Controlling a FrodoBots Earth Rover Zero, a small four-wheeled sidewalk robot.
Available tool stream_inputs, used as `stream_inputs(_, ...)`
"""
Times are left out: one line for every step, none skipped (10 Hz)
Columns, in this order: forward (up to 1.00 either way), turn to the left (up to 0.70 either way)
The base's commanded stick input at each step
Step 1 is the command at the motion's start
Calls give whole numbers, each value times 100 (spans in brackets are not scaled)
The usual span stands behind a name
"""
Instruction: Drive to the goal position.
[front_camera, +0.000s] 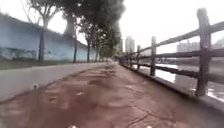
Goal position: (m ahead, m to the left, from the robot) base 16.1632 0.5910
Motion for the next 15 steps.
stream_inputs(100, -24)
stream_inputs(100, -34)
stream_inputs(100, -16)
stream_inputs(100, 6)
stream_inputs(100, 6)
stream_inputs(100, 6)
stream_inputs(100, 6)
stream_inputs(100, -19)
stream_inputs(100, -34)
stream_inputs(100, -34)
stream_inputs(100, -23)
stream_inputs(100, -11)
stream_inputs(100, 0)
stream_inputs(100, 6)
stream_inputs(100, 6)
